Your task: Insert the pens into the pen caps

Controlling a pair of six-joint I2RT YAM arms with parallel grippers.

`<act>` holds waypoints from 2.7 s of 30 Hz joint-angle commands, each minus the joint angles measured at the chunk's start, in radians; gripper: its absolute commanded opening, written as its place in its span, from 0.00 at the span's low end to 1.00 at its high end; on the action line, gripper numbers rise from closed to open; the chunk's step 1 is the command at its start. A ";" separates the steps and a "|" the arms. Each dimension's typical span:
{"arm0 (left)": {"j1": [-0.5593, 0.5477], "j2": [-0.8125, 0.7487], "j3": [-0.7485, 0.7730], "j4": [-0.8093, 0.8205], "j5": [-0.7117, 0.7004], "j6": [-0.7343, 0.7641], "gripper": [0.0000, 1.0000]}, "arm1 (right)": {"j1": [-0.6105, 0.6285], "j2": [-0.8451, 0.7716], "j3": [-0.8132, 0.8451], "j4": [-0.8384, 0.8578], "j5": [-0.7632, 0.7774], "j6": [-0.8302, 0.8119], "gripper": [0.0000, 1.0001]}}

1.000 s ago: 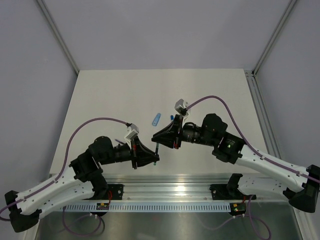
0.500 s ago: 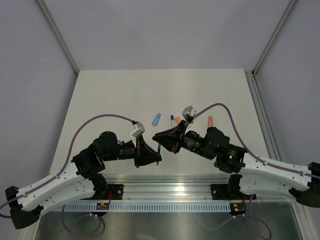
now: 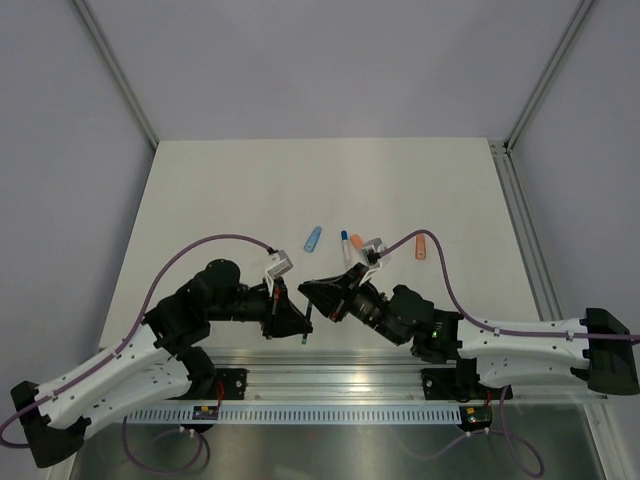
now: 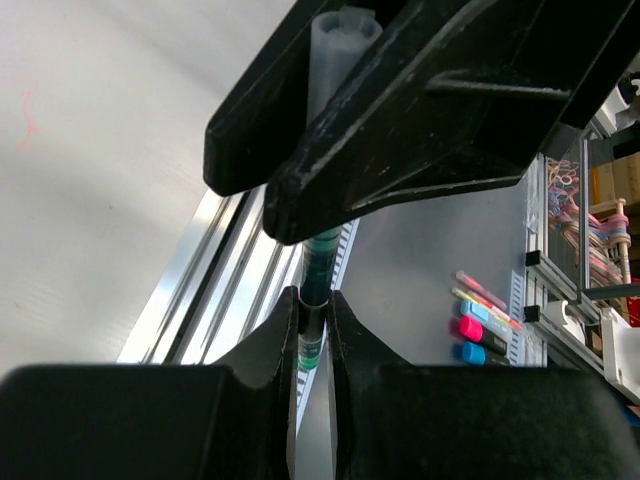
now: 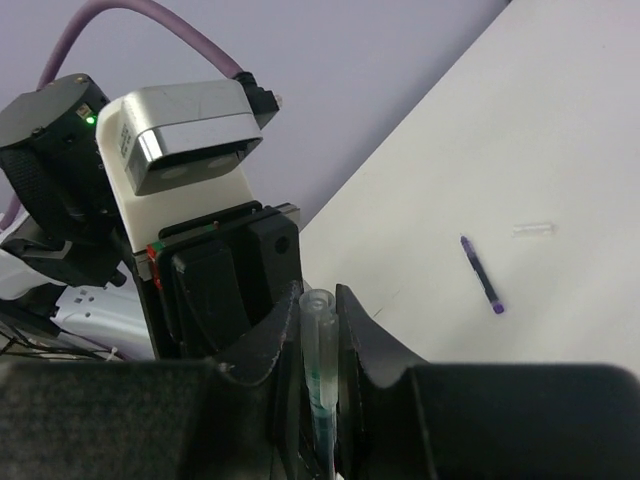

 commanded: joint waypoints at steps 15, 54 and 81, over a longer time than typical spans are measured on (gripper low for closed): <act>0.081 -0.015 -0.063 0.443 -0.085 -0.122 0.07 | 0.013 0.121 0.092 -0.380 0.031 0.107 0.00; 0.081 -0.309 -0.395 -0.078 -1.036 -0.477 0.93 | -0.491 0.732 0.277 -0.276 -0.098 0.037 0.16; 0.083 -0.434 -0.121 -0.243 -1.073 -0.377 0.96 | -0.385 0.627 0.431 -0.426 -0.362 -0.189 0.49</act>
